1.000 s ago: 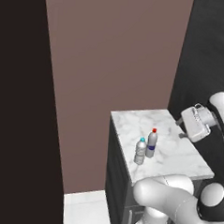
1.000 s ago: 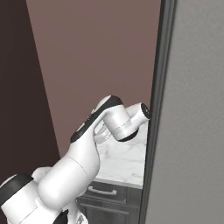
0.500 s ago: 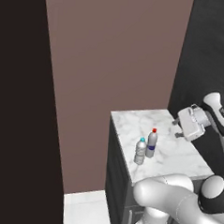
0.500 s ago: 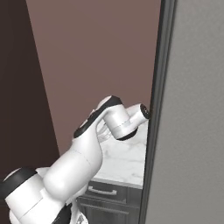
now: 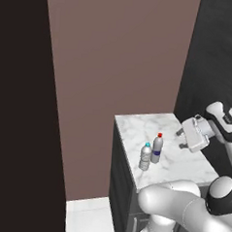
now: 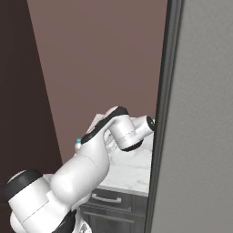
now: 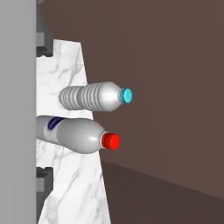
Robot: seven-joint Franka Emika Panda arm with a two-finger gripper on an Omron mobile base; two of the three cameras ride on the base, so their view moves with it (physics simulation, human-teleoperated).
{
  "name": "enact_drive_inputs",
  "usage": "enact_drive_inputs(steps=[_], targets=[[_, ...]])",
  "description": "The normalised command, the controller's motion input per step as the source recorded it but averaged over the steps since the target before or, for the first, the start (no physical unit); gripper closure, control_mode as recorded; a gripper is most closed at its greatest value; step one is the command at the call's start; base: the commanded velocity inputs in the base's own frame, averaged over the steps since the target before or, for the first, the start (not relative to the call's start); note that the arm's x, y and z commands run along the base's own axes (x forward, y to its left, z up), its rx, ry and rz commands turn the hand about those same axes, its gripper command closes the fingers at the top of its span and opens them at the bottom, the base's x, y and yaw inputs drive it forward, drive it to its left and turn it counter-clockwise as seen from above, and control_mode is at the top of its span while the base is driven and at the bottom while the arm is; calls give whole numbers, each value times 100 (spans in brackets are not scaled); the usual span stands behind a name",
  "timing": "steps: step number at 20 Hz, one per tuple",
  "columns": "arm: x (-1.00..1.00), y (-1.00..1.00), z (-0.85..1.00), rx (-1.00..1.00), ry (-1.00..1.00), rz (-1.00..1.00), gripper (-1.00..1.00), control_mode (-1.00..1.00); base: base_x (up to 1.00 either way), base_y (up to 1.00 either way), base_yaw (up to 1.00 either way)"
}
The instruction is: Take the bottled waters from the counter and place them in the freezer to freeze. Close the freezer door after placing the bottles.
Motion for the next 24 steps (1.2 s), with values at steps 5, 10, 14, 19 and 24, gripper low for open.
enact_drive_inputs(steps=[5, 10, 14, 19, 24], targets=[[17, 0, -28, 0, 0, 2, -100, -100, 0, 0, 0], [20, 0, -20, 0, 0, 3, -100, -100, 0, 0, 0], [12, 0, -14, 0, 0, 4, -100, -100, 0, 0, 0], [13, 3, -10, 0, 0, 3, -100, -100, 0, 0, 0], [9, 20, -7, 0, 0, 2, -100, -100, 0, 0, 0]])
